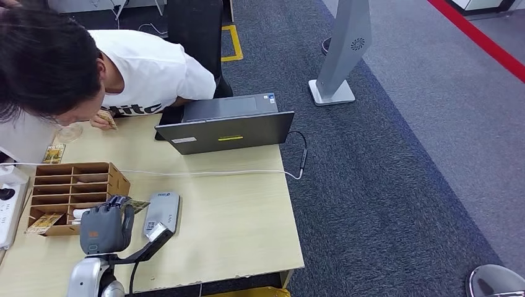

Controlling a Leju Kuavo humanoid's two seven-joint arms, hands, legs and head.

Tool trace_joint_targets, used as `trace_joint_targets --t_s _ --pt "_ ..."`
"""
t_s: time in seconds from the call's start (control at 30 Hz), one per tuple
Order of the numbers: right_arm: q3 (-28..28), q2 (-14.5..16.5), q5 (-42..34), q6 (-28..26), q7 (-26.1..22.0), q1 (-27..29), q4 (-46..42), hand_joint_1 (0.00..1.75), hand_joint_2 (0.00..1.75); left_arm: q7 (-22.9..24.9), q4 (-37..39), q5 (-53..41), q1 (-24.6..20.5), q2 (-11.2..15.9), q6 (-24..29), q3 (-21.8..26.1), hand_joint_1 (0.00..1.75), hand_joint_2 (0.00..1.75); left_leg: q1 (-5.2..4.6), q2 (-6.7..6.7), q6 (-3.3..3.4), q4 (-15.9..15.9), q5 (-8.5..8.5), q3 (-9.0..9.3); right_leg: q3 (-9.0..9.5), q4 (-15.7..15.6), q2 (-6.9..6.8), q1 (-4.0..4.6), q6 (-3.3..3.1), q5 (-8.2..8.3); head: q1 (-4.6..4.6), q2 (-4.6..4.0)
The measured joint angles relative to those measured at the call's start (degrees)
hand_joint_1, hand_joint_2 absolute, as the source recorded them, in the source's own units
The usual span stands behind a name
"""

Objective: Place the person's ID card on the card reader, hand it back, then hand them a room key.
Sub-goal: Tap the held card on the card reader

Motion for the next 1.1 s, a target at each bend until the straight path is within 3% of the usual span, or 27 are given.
trace_joint_targets --t_s 0.67,0.9,1.1 --pt "0.0 -0.2 1.4 0.1 0.3 0.0 0.0 0.0 1.75 1.9 8.2 -2.0 -1.9 0.8 -0.6 -0.9 1.75 1.75 -0.01 -0.02 0.0 0.0 0.0 0.01 0.04 0.0 -0.03 0.0 0.0 0.0 -0.01 0.0" --pt "0.0 -0.2 2.1 0.1 0.3 0.0 0.0 0.0 1.75 1.7 7.2 -0.4 -1.9 1.6 -0.4 -0.9 1.75 1.75 -0.01 -0.02 0.0 0.0 0.01 0.01 0.04 0.0 -0.03 0.0 0.0 0.0 -0.01 0.0" --pt "-0.1 -0.2 3.1 0.1 0.5 0.1 0.0 0.0 1.75 0.3 1.0 3.9 -1.7 3.3 -0.3 -0.9 1.75 1.75 0.01 -0.02 0.0 0.0 0.01 0.0 0.02 0.0 -0.03 0.0 0.0 0.0 0.0 0.0"
